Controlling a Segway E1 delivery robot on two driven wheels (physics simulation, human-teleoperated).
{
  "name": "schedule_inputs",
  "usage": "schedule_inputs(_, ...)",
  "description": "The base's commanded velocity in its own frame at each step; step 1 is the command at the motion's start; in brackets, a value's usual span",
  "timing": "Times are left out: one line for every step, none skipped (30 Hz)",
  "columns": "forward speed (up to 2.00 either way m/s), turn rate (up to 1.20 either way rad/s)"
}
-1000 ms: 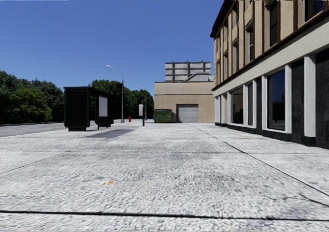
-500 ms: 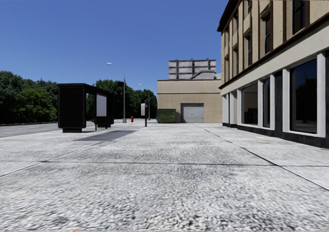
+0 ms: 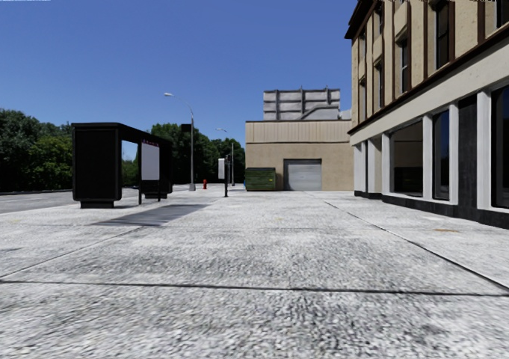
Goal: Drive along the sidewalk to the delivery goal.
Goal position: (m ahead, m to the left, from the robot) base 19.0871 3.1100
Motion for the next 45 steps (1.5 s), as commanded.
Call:
schedule_inputs(2.0, 0.3)
schedule_inputs(2.0, 0.3)
schedule_inputs(2.0, 0.31)
schedule_inputs(2.0, 0.31)
schedule_inputs(2.0, 0.31)
schedule_inputs(2.0, 0.31)
schedule_inputs(2.0, 0.31)
schedule_inputs(2.0, 0.31)
schedule_inputs(2.0, 0.31)
schedule_inputs(2.0, 0.31)
schedule_inputs(2.0, 0.31)
schedule_inputs(2.0, 0.31)
schedule_inputs(2.0, 0.31)
schedule_inputs(2.0, 0.31)
schedule_inputs(2.0, 0.31)
schedule_inputs(2.0, 0.31)
schedule_inputs(2.0, 0.31)
schedule_inputs(2.0, 0.31)
schedule_inputs(2.0, 0.31)
schedule_inputs(2.0, 0.31)
schedule_inputs(2.0, 0.31)
schedule_inputs(2.0, 0.31)
schedule_inputs(2.0, 0.31)
schedule_inputs(2.0, 0.31)
schedule_inputs(2.0, 0.31)
schedule_inputs(2.0, 0.31)
schedule_inputs(2.0, 0.31)
schedule_inputs(2.0, 0.31)
schedule_inputs(2.0, 0.31)
schedule_inputs(2.0, 0.31)
schedule_inputs(2.0, 0.28)
schedule_inputs(2.0, 0.28)
schedule_inputs(2.0, 0.12)
schedule_inputs(2.0, 0.0)
schedule_inputs(2.0, 0.0)
schedule_inputs(2.0, 0.0)
schedule_inputs(2.0, 0.0)
schedule_inputs(2.0, 0.0)
schedule_inputs(2.0, 0.0)
schedule_inputs(2.0, 0.0)
schedule_inputs(2.0, 0.0)
schedule_inputs(2.0, 0.07)
schedule_inputs(2.0, 0.07)
schedule_inputs(2.0, 0.14)
schedule_inputs(2.0, 0.18)
